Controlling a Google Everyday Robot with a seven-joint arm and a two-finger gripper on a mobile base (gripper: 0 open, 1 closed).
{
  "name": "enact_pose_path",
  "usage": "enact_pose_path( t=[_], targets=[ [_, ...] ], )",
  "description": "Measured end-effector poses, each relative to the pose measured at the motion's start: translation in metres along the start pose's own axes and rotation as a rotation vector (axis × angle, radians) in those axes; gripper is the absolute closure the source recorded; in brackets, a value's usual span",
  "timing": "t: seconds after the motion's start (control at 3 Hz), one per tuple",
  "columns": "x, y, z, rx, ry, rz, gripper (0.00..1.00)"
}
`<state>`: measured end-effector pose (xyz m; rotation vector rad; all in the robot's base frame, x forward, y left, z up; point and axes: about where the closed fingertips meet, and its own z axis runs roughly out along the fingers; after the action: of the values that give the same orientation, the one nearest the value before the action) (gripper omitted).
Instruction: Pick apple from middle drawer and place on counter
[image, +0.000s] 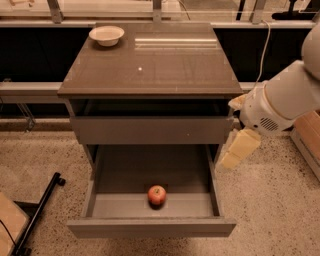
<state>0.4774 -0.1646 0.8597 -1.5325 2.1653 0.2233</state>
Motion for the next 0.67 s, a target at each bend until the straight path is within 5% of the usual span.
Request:
enact_pose_path(
  t=[0.33, 0.67],
  targets=[
    [-0.0270, -0.0076, 0.0845, -0.052, -0.107, 0.013, 0.00],
    [-0.0293, -0.0172, 0.0906, -0.026, -0.126, 0.020, 0.00]
  ],
)
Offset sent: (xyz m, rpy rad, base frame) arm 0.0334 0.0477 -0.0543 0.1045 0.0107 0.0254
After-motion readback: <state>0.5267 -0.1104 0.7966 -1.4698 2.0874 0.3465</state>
